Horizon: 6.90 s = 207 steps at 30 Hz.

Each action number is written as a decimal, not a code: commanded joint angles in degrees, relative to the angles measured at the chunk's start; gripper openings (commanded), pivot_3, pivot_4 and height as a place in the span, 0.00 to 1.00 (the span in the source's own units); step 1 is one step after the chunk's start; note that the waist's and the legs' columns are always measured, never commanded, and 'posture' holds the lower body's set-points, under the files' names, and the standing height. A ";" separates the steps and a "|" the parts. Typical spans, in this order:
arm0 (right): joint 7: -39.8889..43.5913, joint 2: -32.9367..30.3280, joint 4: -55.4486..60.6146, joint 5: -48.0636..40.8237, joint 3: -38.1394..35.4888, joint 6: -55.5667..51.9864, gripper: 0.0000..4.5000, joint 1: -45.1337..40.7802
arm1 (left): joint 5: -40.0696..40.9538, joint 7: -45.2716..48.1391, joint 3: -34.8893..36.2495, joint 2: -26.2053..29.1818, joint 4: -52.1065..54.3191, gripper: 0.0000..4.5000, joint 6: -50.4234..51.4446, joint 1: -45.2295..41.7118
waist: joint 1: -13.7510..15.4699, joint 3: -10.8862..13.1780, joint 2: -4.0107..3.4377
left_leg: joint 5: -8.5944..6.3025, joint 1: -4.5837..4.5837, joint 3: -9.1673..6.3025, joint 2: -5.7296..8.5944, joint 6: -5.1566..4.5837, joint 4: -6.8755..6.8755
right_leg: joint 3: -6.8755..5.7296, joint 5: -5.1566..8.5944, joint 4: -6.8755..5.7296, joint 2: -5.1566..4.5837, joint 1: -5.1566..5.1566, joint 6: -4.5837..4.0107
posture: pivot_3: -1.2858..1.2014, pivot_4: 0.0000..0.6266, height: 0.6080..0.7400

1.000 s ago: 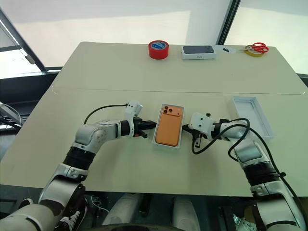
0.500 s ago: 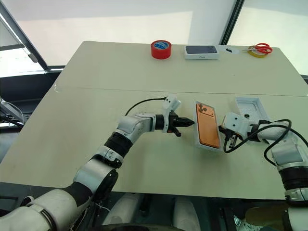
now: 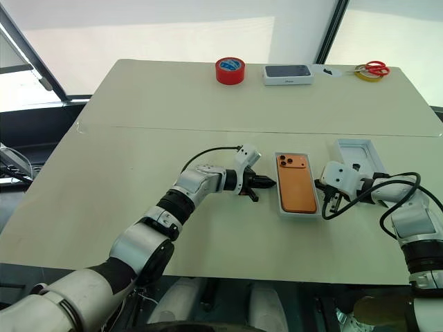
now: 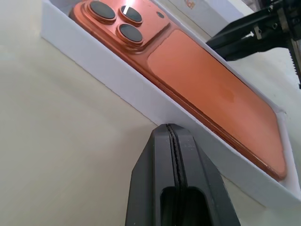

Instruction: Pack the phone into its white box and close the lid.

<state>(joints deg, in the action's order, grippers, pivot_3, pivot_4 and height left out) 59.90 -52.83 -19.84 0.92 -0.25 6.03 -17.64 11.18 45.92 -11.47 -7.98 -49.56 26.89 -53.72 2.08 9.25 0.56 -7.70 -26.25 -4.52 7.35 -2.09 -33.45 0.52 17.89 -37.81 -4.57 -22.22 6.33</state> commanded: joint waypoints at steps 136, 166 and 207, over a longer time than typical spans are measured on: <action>-66.48 9.55 18.08 -110.76 -8.22 -75.41 0.31 -2.66 | 7.70 9.86 -2.23 15.40 41.16 0.00 -20.11 26.13 | -2.20 -0.10 -0.58 | -0.19 -0.17 -0.05 0.04 -0.69 -0.51 | -0.03 0.13 0.06 -0.06 -0.05 -0.23 | 0.52 0.24 1.00; -29.88 -5.00 17.05 -63.56 -11.87 -63.39 0.99 -6.66 | 1.17 9.61 -3.58 0.82 13.84 0.00 -31.75 14.95 | -1.32 -0.06 -0.58 | -0.24 -0.50 0.00 0.06 -0.75 -0.71 | -0.08 0.02 0.10 -0.10 -0.07 -0.02 | 0.52 0.24 1.00; -23.35 4.68 23.13 -14.93 -6.36 -28.53 0.01 5.86 | -9.66 -0.32 -6.14 0.35 5.21 0.00 -33.79 9.87 | -1.17 -0.06 -0.59 | -0.32 -0.23 -0.01 0.09 -0.56 -0.72 | -0.06 -0.05 -0.08 -0.08 -0.11 0.16 | 0.52 0.24 1.00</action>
<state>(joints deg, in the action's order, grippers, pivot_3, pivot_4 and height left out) 36.96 -48.56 2.07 -14.70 -6.27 -22.67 -10.40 1.26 46.03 -18.29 -5.52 -44.02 -4.86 -41.59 0.91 9.19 -0.03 -8.02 -26.48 -4.54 7.45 -2.65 -34.18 0.47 17.83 -37.89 -4.65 -22.33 6.49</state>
